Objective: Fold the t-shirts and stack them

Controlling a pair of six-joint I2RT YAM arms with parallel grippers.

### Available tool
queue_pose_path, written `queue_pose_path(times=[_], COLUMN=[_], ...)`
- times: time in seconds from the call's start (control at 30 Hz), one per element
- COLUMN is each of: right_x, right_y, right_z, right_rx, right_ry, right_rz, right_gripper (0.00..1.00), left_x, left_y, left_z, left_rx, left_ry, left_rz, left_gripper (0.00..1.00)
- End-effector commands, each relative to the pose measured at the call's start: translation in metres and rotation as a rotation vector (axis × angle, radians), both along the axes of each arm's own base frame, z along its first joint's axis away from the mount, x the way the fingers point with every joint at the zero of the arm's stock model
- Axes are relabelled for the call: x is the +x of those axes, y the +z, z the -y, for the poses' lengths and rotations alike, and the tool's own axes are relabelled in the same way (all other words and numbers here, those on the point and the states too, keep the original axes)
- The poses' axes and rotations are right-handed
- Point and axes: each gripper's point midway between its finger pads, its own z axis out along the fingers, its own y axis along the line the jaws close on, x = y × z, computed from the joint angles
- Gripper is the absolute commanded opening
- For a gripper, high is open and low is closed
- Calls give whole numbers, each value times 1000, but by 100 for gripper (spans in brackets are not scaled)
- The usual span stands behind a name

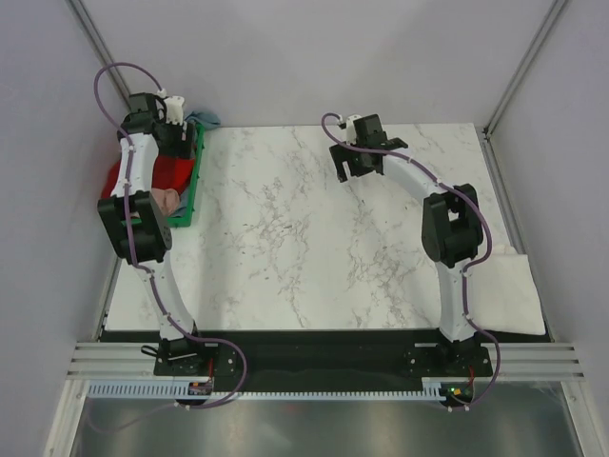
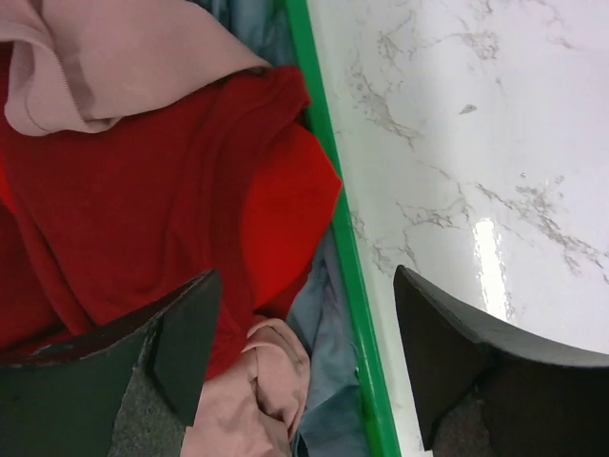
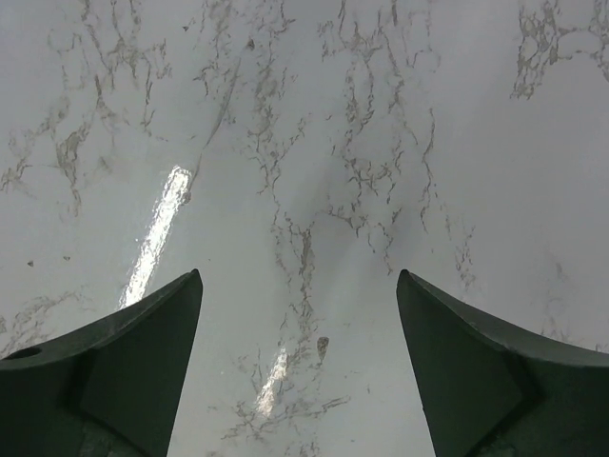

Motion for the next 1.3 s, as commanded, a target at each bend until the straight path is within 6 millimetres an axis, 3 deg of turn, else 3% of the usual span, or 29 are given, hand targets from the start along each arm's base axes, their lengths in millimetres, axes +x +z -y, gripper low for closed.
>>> queue_pose_path(times=[0.0,0.37,0.63,0.9,1.27], right_x=[7,6,5,3,2], right_y=[7,2,-3,-7,-12], right_z=[-2,4,5,8,11], right_rx=[-16,-63,-76,-100,-124], right_ry=[-2,14,29,32,34], right_rz=[25,30,24,18,11], right_gripper=[92,93,93,93,93], left_x=[19,42,67,74,85], left_y=[19,-8,-2,-15,-15], left_z=[-16,-31,-32,-32,-32], left_rx=[86,144,147,162,170], left_ry=[-8,9,14,13,20], left_rz=[71,63,131,123,152], left_gripper=[80,65,63,58,41])
